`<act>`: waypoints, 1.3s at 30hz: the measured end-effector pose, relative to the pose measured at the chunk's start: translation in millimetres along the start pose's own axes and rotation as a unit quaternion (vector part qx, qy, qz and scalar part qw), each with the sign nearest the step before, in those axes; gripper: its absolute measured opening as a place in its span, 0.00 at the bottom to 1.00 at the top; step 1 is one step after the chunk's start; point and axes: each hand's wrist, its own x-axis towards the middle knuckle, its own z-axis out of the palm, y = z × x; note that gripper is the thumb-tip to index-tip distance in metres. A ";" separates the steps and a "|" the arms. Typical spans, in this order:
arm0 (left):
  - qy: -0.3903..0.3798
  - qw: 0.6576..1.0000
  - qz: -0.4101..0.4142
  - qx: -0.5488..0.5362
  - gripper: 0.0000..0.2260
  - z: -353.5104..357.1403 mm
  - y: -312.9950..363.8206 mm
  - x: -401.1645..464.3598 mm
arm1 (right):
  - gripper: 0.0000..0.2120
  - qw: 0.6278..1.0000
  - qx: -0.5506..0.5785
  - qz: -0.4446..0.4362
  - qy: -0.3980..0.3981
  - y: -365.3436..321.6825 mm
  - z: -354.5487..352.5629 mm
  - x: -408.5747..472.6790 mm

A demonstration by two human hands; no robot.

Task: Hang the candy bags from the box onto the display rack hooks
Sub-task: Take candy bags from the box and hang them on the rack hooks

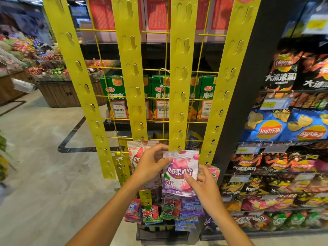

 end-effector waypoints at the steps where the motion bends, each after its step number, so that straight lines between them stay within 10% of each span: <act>1: 0.003 1.000 0.003 0.005 0.13 0.2 0.4 -2.0 | 0.22 1.000 0.007 0.006 -0.003 2.0 -2.0 -2.5; 14: 0.111 0.984 0.065 0.124 0.27 4.2 9.7 -57.2 | 0.22 0.959 -0.250 -0.060 -0.115 16.6 -67.7 -31.4; 25: -0.044 0.913 0.064 0.401 0.27 31.4 -18.0 -181.1 | 0.18 0.891 -0.381 -0.108 -0.221 32.7 -77.6 -92.5; 34: -0.186 0.882 -0.039 0.431 0.44 102.8 -61.6 -296.9 | 0.22 0.836 -0.459 -0.033 -0.299 77.0 -117.7 -195.4; 39: -0.261 0.852 -0.089 0.444 0.33 150.3 -63.8 -327.5 | 0.28 0.815 -0.491 0.032 -0.304 112.0 -173.4 -229.9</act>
